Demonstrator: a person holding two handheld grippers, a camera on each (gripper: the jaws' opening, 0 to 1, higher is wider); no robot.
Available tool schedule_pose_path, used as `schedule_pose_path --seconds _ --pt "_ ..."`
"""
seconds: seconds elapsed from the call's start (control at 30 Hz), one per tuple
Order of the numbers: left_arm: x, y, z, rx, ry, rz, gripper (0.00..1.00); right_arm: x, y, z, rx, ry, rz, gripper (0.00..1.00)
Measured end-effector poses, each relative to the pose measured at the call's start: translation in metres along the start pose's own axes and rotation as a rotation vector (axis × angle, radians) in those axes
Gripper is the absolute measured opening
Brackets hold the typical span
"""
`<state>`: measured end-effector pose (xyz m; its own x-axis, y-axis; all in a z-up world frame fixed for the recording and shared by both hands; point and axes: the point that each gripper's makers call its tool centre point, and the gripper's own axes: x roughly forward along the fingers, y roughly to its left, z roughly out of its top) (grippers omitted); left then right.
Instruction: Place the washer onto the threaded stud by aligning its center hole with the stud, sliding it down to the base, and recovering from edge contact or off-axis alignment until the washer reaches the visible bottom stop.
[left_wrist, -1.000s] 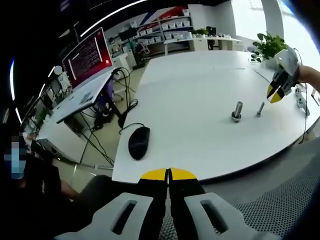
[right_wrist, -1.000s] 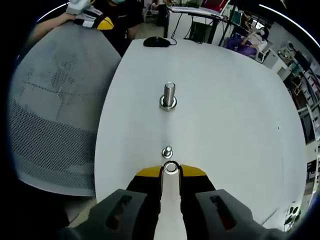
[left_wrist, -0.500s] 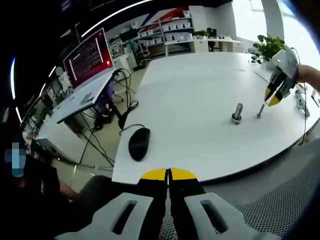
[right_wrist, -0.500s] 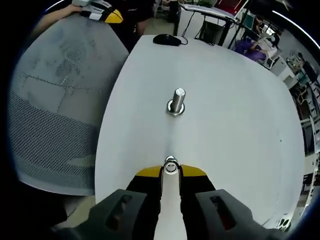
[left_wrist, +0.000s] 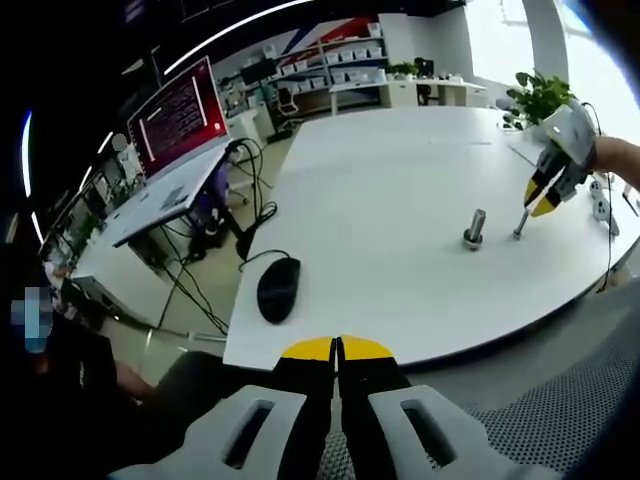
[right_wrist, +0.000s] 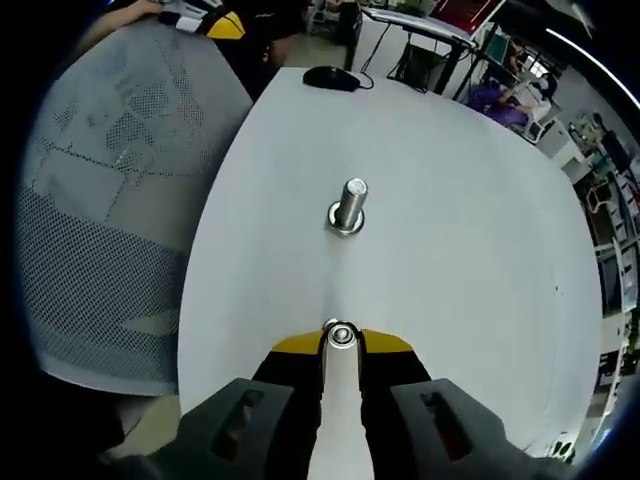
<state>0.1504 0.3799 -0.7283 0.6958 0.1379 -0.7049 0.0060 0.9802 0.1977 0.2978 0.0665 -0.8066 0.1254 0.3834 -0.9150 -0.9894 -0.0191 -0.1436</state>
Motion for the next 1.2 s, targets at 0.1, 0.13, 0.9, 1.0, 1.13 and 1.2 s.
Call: schedule_pose_path --seconds 0.1,0.13,0.9,1.0,1.13,1.2 --pt "0.000 0.000 0.000 0.000 -0.001 -0.001 0.00 0.002 -0.001 -0.001 -0.005 0.011 0.006 0.14" --pt "0.000 0.000 0.000 -0.002 -0.004 -0.001 0.00 0.003 0.000 0.000 -0.009 0.015 0.010 0.14" --pt "0.001 0.003 0.002 -0.011 -0.018 -0.007 0.00 0.041 0.006 -0.013 -0.043 0.115 0.058 0.14" --pt "0.001 0.002 0.001 -0.009 -0.014 -0.007 0.00 0.046 0.007 -0.015 -0.037 0.126 0.065 0.14" --pt "0.001 0.002 0.002 -0.013 -0.020 -0.008 0.00 0.049 0.007 -0.016 -0.023 0.133 0.075 0.14" --pt "0.000 0.001 0.002 -0.012 -0.021 -0.008 0.00 0.048 0.009 -0.016 -0.007 0.135 0.086 0.15"
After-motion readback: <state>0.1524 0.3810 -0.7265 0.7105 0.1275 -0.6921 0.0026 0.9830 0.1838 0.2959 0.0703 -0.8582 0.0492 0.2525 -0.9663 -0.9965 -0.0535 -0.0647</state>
